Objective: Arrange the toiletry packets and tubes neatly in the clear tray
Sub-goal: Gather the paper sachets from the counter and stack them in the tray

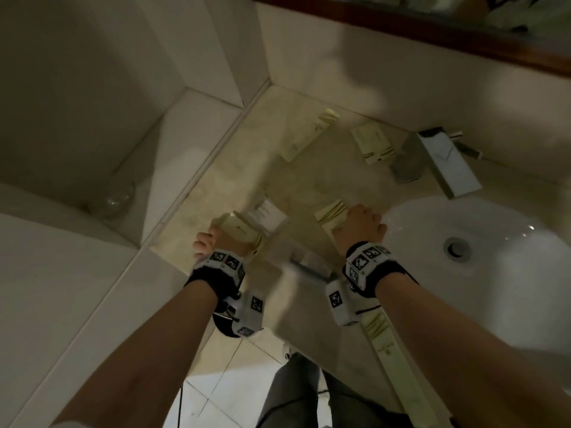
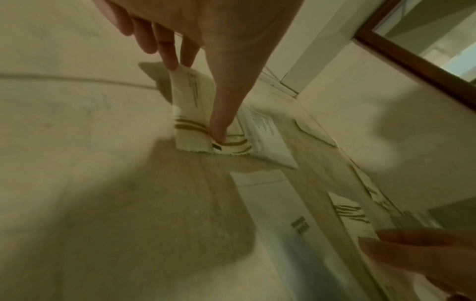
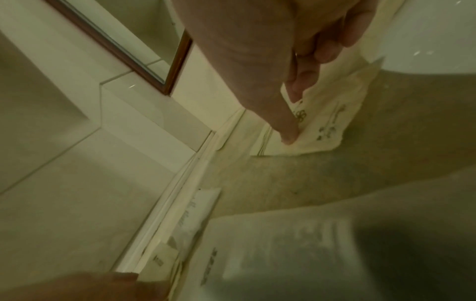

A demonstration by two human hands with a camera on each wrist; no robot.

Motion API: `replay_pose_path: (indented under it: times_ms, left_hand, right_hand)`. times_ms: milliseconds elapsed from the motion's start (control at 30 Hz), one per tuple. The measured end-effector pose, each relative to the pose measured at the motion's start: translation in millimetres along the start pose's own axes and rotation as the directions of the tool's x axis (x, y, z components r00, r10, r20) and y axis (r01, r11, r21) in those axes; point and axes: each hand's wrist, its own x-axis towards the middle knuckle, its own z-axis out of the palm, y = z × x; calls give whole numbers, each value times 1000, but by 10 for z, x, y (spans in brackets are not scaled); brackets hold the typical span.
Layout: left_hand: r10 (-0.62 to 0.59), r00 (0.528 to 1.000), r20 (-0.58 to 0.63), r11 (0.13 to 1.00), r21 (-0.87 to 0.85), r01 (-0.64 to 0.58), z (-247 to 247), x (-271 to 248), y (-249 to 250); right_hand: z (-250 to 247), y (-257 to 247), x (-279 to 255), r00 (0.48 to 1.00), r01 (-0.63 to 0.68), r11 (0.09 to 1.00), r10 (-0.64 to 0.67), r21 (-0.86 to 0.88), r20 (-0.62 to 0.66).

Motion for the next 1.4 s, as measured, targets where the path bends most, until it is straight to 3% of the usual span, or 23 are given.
replay_pose_path:
  times_ms: [133, 233, 367, 467, 500, 567, 633, 667, 767, 867, 967, 1067, 1133, 1200, 1300, 1400]
  left_hand:
    - [54, 993, -102, 994, -93, -64, -21, 3, 16]
    - [192, 981, -33, 976, -103, -194, -80, 63, -85]
    - [499, 866, 25, 792, -419, -444, -234, -10, -136]
    - [631, 776, -10, 647, -544, -534, -384, -140, -59]
    - [652, 758, -7, 621, -569, -539, -434, -198, -20]
    - [696, 717, 20, 569, -624, -535, -536, -316, 86]
    - [731, 676, 90, 537, -688, -489, -603, -480, 224]
    - [742, 657, 133, 534, -710, -459, -609, -549, 297]
    - [771, 594, 230, 550, -711, -438, -529, -711, 549]
    - [766, 567, 302, 580, -703, -410, -402, -860, 799]
    - [771, 531, 351, 607, -657, -447, -374, -1134, 1002]
    - [748, 542, 384, 651, -584, -485, -324, -1330, 1251]
    - [743, 539, 396, 658, -577, -484, -246, -1350, 1445]
    - [698, 588, 407, 703, -545, -457, -140, -1255, 1632]
    - [657, 661, 362, 745, -447, -495, -92, -1057, 1888]
    - [645, 651, 400, 763, -300, -572, -150, -965, 2062]
  right_hand:
    - [-18, -45, 21, 996, -93, 994, 93, -52, 14]
    - [-42, -114, -3, 985, -154, 986, 158, -65, 72]
    - [-142, -231, -97, 965, -225, 974, 221, 14, 143]
    - [-264, -289, -238, 992, -101, 970, 83, 221, 91]
    - [-328, -307, -306, 997, -59, 927, 35, 369, 71]
    - [-452, -355, -451, 996, -41, 723, -29, 690, 89]
    - [-557, -412, -586, 985, -92, 561, -69, 823, 157]
    - [-594, -428, -633, 980, -113, 529, -81, 841, 182]
    - [-673, -383, -699, 979, -110, 512, -92, 852, 182]
    - [-726, -223, -675, 988, -98, 565, -44, 819, 149]
    - [-782, -20, -602, 992, -69, 553, -51, 830, 116]
    - [-897, 169, -465, 984, -78, 574, -86, 815, 155]
    - [-970, 310, -317, 987, -108, 552, -37, 827, 154]
    - [-1021, 451, -140, 990, -138, 503, 44, 853, 134]
    - [-1019, 607, 125, 971, -227, 382, 162, 896, 177]
    - [-933, 679, 277, 912, -392, 212, 219, 895, 347]
